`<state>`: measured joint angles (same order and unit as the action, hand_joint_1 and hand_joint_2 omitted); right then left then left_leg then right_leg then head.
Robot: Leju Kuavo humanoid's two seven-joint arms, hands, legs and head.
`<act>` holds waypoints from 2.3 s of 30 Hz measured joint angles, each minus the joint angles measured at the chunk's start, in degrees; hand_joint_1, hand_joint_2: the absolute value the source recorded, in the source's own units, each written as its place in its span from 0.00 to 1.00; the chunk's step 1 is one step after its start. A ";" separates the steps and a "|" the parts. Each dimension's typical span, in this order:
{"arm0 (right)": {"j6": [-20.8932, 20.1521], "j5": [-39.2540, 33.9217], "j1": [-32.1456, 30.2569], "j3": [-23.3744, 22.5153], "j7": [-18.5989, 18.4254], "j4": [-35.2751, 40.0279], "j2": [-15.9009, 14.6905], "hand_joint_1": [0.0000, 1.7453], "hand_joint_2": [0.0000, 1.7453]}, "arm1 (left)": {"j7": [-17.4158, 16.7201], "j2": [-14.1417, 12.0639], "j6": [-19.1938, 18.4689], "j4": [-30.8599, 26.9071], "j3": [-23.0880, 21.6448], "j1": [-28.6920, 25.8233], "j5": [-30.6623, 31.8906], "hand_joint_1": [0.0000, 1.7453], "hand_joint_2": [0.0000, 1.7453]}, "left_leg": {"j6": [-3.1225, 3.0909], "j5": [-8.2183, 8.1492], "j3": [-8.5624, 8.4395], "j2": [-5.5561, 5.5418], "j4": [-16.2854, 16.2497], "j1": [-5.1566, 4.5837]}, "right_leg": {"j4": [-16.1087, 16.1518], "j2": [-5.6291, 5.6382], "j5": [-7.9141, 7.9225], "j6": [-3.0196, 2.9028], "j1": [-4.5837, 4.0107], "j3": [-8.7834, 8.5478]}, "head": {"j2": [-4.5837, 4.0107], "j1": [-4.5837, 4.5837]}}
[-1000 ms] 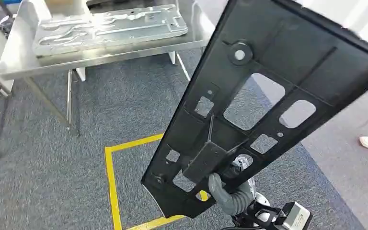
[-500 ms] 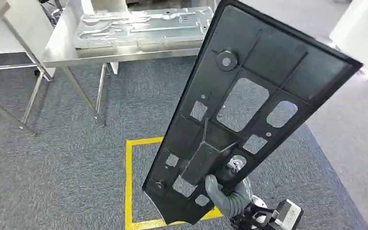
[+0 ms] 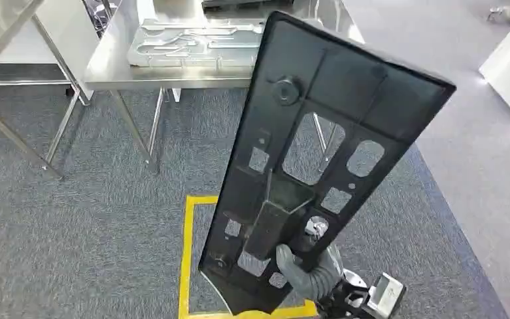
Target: Take the parts from the cabinet and place them on the table.
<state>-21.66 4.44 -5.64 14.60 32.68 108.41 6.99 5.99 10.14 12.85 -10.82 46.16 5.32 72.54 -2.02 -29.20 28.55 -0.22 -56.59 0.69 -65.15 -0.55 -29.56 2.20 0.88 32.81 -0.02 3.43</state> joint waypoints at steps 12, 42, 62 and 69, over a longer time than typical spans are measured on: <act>0.61 2.99 0.40 -0.20 -1.57 1.47 -0.52 1.00 1.00 | -0.83 1.84 -0.74 0.04 0.00 1.88 0.72 0.00 1.00 | 1.84 -7.34 -12.91 -1.18 2.37 -0.24 | 4.56 0.82 8.64 -2.28 -0.97 9.08 | 0.00 -0.02; 1.18 1.77 -0.73 0.57 -2.34 2.49 -1.09 1.00 1.00 | 1.22 1.84 0.48 -0.24 2.34 0.51 -0.57 0.00 1.00 | 3.30 3.82 2.86 -0.52 -1.32 -0.08 | 7.01 0.61 1.81 -1.21 0.66 -1.09 | 0.00 -0.04; 1.29 1.77 -0.39 0.70 -2.19 2.49 -1.20 1.00 1.00 | 1.38 2.12 0.52 -0.24 2.40 0.33 -0.57 0.00 1.00 | 0.46 4.70 3.73 0.23 0.14 -0.38 | 0.29 0.53 -5.34 -0.98 -0.46 -1.56 | 0.00 -0.02; 1.57 1.86 -0.78 0.70 -2.16 2.36 -1.42 1.00 1.00 | 0.74 2.18 0.52 -0.24 2.40 -0.01 -0.46 0.00 1.00 | 1.06 1.87 1.10 -0.15 -0.61 -0.31 | 5.76 0.36 4.87 -0.27 0.49 1.56 | 0.00 -0.02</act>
<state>-20.09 6.29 -6.42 15.30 30.51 110.77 5.57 6.73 12.33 13.38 -11.06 48.57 5.31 72.08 -0.96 -27.33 29.65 -0.37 -57.20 0.38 -59.40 -0.19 -24.69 1.93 1.36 34.37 -0.02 3.41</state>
